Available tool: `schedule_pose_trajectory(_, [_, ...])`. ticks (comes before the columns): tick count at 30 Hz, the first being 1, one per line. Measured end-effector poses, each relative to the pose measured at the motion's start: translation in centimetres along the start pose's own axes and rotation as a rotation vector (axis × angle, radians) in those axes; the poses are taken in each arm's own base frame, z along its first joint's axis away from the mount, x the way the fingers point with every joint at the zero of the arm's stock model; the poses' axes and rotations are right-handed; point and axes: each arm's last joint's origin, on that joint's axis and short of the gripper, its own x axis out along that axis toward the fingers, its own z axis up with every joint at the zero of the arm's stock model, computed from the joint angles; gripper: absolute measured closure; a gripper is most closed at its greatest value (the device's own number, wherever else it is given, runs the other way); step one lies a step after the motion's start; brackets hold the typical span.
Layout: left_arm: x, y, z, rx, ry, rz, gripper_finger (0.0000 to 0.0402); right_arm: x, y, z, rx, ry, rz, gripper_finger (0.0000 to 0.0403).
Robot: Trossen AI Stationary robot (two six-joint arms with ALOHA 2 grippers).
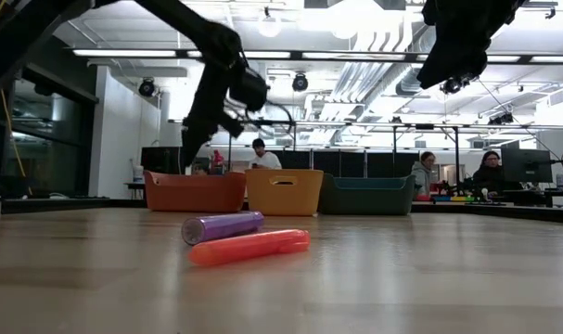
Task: Pick & Place Markers
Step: Put the dark purple highlighter into the blue bin
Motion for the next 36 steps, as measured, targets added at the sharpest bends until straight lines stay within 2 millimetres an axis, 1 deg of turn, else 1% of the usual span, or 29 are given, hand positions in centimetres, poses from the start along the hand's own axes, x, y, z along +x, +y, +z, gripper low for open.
schedule_pose_trajectory(7, [-3.2,-1.7,-1.6,-0.19,-0.079,-0.129,0.0291,0.0,0.0,0.0,-0.028,0.004,0.007,0.0269])
schedule_pose_trajectory(11, [-5.3,-3.6,-2.4,-0.299,-0.112,-0.207,0.0291,0.0,0.0,-0.1,-0.054,0.008,0.006,0.0269])
schedule_pose_trajectory(13, [-6.4,-5.0,-2.8,-0.338,-0.13,-0.242,0.0291,0.0,0.0,-0.1,-0.065,0.014,0.008,0.0269])
schedule_pose_trajectory(15, [-7.4,-6.8,-3.0,-0.366,-0.144,-0.255,0.0291,0.0,0.0,-0.1,-0.074,0.016,0.008,0.0269])
schedule_pose_trajectory(17, [-7.9,-8.5,-3.0,-0.393,-0.142,-0.257,0.0291,0.0,0.0,-0.2,-0.076,0.026,0.006,0.0269])
schedule_pose_trajectory(21, [-9.4,-12.2,-3.6,-0.396,-0.155,-0.26,0.0291,0.0,-0.1,-0.4,-0.074,0.046,-0.001,0.0269])
schedule_pose_trajectory(24, [-9.9,-14.6,-3.8,-0.411,-0.16,-0.263,0.0291,0.0,-0.1,-0.6,-0.075,0.066,0.002,0.0269])
schedule_pose_trajectory(28, [-10.7,-17.3,-4.1,-0.466,-0.196,-0.287,0.0291,0.0,-0.1,-0.7,-0.078,0.086,0.03,0.0269])
schedule_pose_trajectory(36, [-11.9,-22.0,-5.2,-0.626,-0.235,-0.342,0.029,0.0,0.0,-0.7,-0.098,0.089,0.045,0.0269])
